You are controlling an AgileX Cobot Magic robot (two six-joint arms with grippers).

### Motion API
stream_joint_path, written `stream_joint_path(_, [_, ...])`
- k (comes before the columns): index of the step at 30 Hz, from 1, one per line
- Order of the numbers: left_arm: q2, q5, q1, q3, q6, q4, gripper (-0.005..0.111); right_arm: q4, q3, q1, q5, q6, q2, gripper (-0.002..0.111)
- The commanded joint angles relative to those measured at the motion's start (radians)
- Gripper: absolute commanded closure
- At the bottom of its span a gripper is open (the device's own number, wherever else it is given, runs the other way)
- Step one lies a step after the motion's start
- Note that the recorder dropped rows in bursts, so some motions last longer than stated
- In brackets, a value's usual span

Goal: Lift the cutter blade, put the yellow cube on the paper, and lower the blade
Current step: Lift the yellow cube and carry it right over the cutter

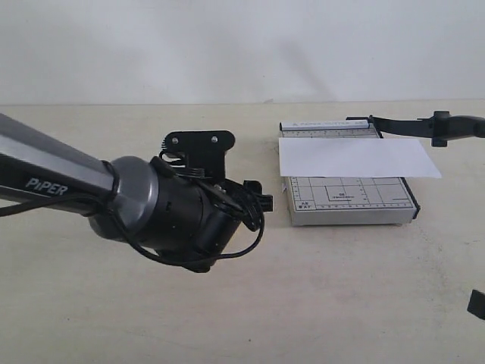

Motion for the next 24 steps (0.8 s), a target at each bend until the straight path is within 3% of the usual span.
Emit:
stream_joint_path(1, [0.029,-0.006,0.007,-0.021,0.002,0.004,0.017,-0.001,-0.001,0.0,0.002,0.011,0.0,0.109])
stream_joint_path(4, [0.033,-0.008,0.007,-0.025,0.009,0.002,0.018,-0.001,-0.001,0.0,0.002,0.011,0.0,0.109])
stream_joint_path(6, [0.033,-0.01,0.016,-0.025,0.015,-0.004,0.026,-0.001,-0.001,0.0,0.002,0.011,0.0,0.109])
stream_joint_path(10, [0.033,-0.026,0.043,-0.025,0.084,-0.035,0.063,-0.001,-0.001,0.0,0.002,0.011,0.0,0.109])
stream_joint_path(13, [0.014,-0.079,0.043,-0.023,0.381,-0.081,0.098,-0.001,-0.001,0.0,0.002,0.011,0.0,0.109])
stream_joint_path(14, [-0.004,-0.081,0.039,-0.021,0.467,-0.081,0.102,-0.001,-0.001,0.0,0.003,0.011,0.0,0.109])
stream_joint_path(16, [-0.059,-0.1,0.037,-0.021,0.572,-0.081,0.102,-0.001,-0.001,0.0,0.003,0.011,0.0,0.109])
stream_joint_path(20, [-0.199,-0.037,0.037,-0.017,0.624,-0.081,0.102,-0.001,-0.001,0.0,0.005,0.011,0.0,0.109])
stream_joint_path(24, [-0.298,0.218,0.036,0.01,0.748,-0.081,0.102,-0.001,-0.001,0.0,0.01,0.011,0.0,0.109])
